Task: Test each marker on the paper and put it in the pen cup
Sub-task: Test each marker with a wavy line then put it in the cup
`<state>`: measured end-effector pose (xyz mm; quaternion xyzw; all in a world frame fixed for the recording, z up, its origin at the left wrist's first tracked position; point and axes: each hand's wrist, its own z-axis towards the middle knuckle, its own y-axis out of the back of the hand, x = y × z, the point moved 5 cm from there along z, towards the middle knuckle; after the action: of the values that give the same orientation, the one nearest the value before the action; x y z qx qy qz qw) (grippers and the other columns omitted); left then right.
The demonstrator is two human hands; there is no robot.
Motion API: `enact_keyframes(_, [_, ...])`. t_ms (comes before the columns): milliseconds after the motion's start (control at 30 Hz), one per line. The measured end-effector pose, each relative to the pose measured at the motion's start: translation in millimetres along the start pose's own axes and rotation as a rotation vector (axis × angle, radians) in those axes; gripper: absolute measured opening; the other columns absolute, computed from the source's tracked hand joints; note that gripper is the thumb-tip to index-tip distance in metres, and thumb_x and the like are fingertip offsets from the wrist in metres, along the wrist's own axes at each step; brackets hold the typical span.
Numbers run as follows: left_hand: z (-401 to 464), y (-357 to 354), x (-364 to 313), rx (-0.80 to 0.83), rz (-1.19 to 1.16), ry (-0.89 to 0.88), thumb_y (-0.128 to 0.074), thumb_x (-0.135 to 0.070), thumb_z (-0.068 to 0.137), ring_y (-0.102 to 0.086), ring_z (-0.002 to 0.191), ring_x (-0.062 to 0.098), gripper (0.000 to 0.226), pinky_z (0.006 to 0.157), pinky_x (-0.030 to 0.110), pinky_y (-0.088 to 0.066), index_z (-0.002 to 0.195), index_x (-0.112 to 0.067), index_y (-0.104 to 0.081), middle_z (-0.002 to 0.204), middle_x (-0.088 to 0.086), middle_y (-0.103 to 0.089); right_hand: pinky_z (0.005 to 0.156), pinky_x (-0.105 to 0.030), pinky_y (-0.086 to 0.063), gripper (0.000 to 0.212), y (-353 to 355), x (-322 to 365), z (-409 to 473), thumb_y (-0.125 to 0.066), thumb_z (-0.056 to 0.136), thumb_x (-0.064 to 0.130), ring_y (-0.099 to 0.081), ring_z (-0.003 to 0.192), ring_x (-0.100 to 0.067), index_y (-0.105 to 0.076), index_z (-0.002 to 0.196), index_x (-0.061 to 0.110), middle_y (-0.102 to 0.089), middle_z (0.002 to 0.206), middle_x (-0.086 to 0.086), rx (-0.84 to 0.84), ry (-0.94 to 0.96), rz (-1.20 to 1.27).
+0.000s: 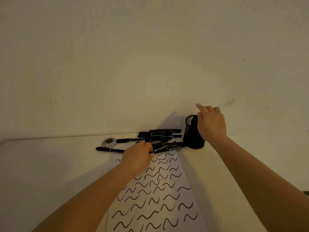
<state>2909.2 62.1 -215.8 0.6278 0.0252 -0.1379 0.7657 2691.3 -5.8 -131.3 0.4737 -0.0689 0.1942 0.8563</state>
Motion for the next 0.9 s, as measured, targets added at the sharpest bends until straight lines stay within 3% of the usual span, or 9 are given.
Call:
enact_keyframes(67, [-6,7,-1,-0.041,-0.027,0.000,-0.041,-0.038,0.094,-0.051,0.087,0.012,0.025,0.068,0.024,-0.040,0.110,-0.021,-0.051,0.106,-0.003,-0.052,0.082,-0.041,-0.035,0.033,20,19,-14,-0.043,0.093,0.012,-0.046,0.106,-0.034,-0.054,0.124,0.010,-0.061,0.114,-0.012,-0.190,0.080,0.017])
enact_keyframes(133, [-13,14,-3,-0.065,-0.077,0.021,-0.039,-0.038,0.095,-0.053,0.086,0.012,0.025,0.071,0.026,-0.044,0.111,-0.021,-0.050,0.105,-0.004,-0.054,0.076,-0.035,-0.036,0.025,30,38,-34,-0.048,0.090,0.013,-0.049,0.096,-0.027,-0.060,0.113,0.012,-0.062,0.103,-0.007,-0.263,0.121,0.134])
enact_keyframes(233, [-30,24,-9,-0.076,-0.231,0.077,-0.037,-0.036,0.096,-0.056,0.087,0.011,0.027,0.078,0.031,-0.049,0.115,-0.021,-0.049,0.102,-0.003,-0.058,0.064,-0.022,-0.038,0.018,21,55,-70,-0.044,0.094,0.027,-0.050,0.072,-0.008,-0.060,0.100,0.019,-0.059,0.083,0.009,-0.033,-0.060,0.441])
enact_keyframes(333, [-54,33,-26,-0.093,-0.394,0.050,-0.036,-0.035,0.096,-0.058,0.082,0.009,0.025,0.075,0.030,-0.051,0.114,-0.023,-0.049,0.095,-0.005,-0.060,0.054,-0.014,-0.037,0.025,6,74,-111,-0.042,0.093,0.038,-0.051,0.057,0.001,-0.060,0.081,0.027,-0.058,0.068,0.010,0.215,-0.214,0.691])
enact_keyframes(400, [-74,35,-40,-0.110,-0.471,-0.027,-0.035,-0.034,0.095,-0.054,0.073,0.005,0.022,0.063,0.022,-0.046,0.108,-0.025,-0.050,0.084,-0.010,-0.056,0.051,-0.013,-0.040,0.027,3,84,-135,-0.043,0.092,0.039,-0.051,0.053,0.002,-0.061,0.075,0.028,-0.059,0.063,0.009,0.235,-0.257,0.812])
enact_keyframes(500, [-103,36,-52,-0.140,-0.523,-0.093,-0.035,-0.033,0.095,-0.047,0.064,0.001,0.021,0.057,0.014,-0.033,0.104,-0.024,-0.052,0.076,-0.013,-0.050,0.047,-0.013,-0.040,0.025,3,89,-165,-0.045,0.092,0.033,-0.047,0.049,0.001,-0.066,0.079,0.026,-0.056,0.054,0.011,0.176,-0.396,1.016])
enact_keyframes(633, [-127,40,-54,-0.191,-0.480,-0.052,-0.036,-0.038,0.094,-0.047,0.060,0.003,0.025,0.053,0.015,-0.035,0.101,-0.023,-0.055,0.070,-0.012,-0.051,0.046,-0.014,-0.040,0.024,7,91,-191,-0.045,0.093,0.031,-0.047,0.048,-0.001,-0.064,0.081,0.023,-0.055,0.053,0.009,0.088,-0.581,1.160])
enact_keyframes(767, [-148,46,-60,-0.198,-0.345,-0.127,-0.029,-0.041,0.094,-0.049,0.062,0.004,0.032,0.053,0.014,-0.033,0.098,-0.022,-0.055,0.072,-0.014,-0.052,0.045,-0.012,-0.039,0.029,11,106,-207,-0.044,0.093,0.032,-0.046,0.044,0.000,-0.060,0.073,0.019,-0.054,0.046,0.010,0.202,-0.495,1.099])
enact_keyframes(900, [-159,40,-58,-0.037,-0.598,-0.065,-0.033,-0.038,0.094,-0.043,0.046,0.001,0.031,0.046,0.014,-0.031,0.068,-0.033,-0.049,0.051,-0.013,-0.042,0.043,-0.011,-0.034,0.031,15,103,-215,-0.042,0.095,0.029,-0.042,0.042,-0.001,-0.056,0.070,0.017,-0.048,0.045,0.009,0.185,-0.502,1.064])
